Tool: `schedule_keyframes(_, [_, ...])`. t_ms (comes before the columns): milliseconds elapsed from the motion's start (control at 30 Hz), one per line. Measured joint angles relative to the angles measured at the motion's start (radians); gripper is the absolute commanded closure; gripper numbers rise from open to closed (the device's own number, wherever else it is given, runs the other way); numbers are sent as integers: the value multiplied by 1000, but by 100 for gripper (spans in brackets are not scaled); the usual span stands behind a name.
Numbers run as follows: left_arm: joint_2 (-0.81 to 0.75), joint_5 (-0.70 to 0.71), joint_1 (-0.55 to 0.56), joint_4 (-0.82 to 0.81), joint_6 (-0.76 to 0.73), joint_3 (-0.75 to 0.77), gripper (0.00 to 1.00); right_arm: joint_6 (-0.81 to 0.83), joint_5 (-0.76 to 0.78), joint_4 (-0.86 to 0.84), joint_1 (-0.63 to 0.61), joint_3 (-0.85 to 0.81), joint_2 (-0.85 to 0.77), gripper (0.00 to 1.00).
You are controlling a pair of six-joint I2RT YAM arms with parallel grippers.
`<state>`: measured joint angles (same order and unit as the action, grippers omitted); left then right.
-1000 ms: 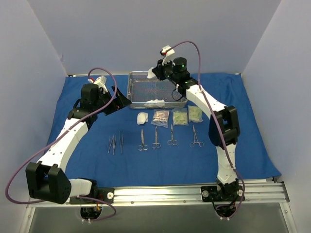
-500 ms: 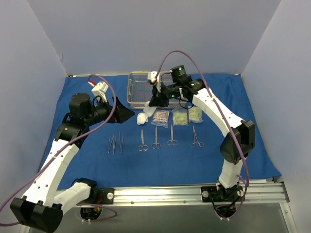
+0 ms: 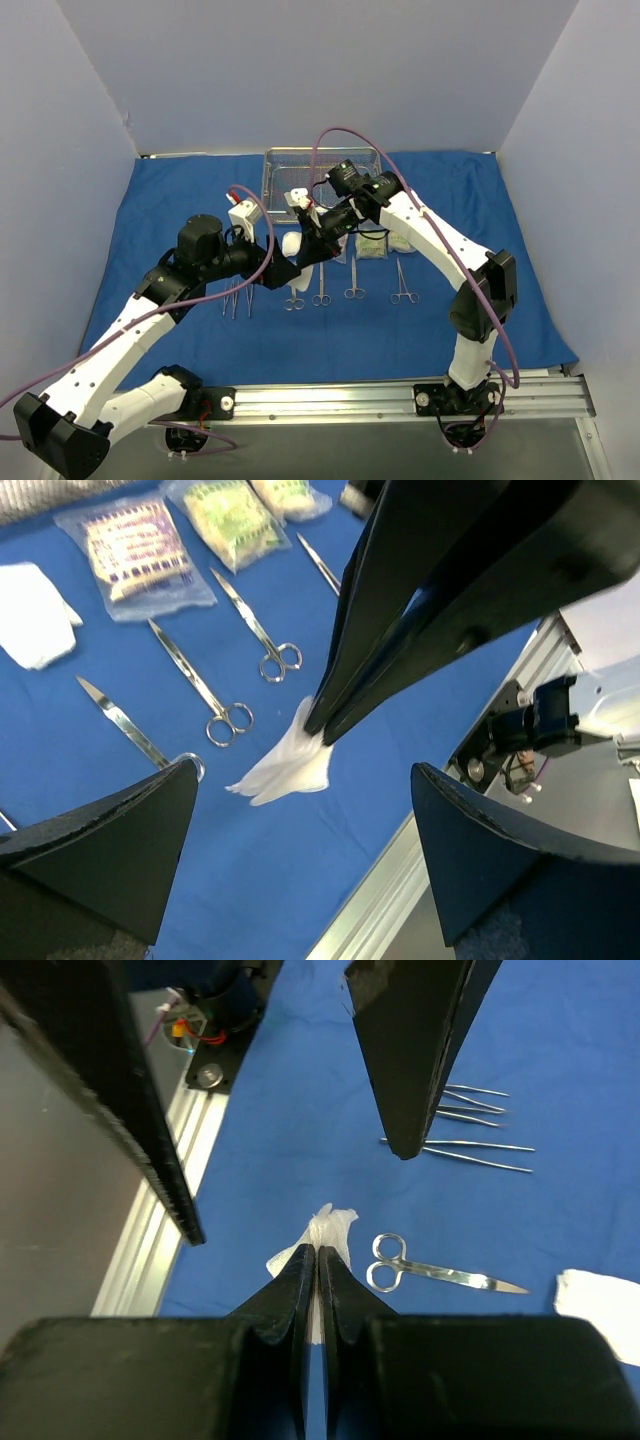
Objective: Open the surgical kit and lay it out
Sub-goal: Place the medical item in the surgical kit.
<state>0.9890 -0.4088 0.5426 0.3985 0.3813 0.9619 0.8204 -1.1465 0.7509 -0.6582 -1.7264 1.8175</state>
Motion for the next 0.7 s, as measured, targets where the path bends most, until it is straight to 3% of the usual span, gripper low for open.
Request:
schedule_keyframes(267, [-88, -72, 9, -77, 24, -126, 0, 9, -41, 23, -4, 0, 0, 100])
schedule_keyframes(400, [-93, -71, 15, -88, 33, -137, 12, 2, -50, 23, -4, -9, -3, 100])
schedule_keyframes(700, [-65, -60, 26, -92, 34, -137, 25, 16, -80, 44, -4, -9, -50, 100])
